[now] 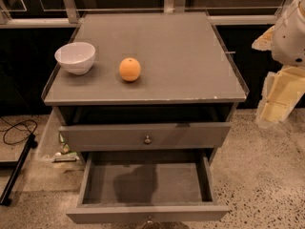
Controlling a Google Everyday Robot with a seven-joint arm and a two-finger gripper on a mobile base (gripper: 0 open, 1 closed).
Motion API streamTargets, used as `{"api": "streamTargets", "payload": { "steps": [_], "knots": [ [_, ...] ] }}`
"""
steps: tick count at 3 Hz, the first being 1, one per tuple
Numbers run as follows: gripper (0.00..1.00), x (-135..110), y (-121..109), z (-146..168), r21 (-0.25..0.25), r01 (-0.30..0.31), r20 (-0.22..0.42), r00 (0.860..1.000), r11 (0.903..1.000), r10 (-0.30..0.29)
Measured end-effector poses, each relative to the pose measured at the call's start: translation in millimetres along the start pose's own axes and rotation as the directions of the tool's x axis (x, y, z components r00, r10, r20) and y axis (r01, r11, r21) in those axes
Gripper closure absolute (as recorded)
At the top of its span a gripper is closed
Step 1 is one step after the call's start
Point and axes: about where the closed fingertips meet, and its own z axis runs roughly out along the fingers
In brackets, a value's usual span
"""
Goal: Close middle drawer
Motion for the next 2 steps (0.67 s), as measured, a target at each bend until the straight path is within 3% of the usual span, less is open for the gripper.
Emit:
{"api": "streamTargets", "payload": {
  "steps": [2],
  "knots": [
    [0.0,8.3,4.6,9.9,-0.006,0.01,0.007,1.0,0.9999,-0.01]
  ]
}}
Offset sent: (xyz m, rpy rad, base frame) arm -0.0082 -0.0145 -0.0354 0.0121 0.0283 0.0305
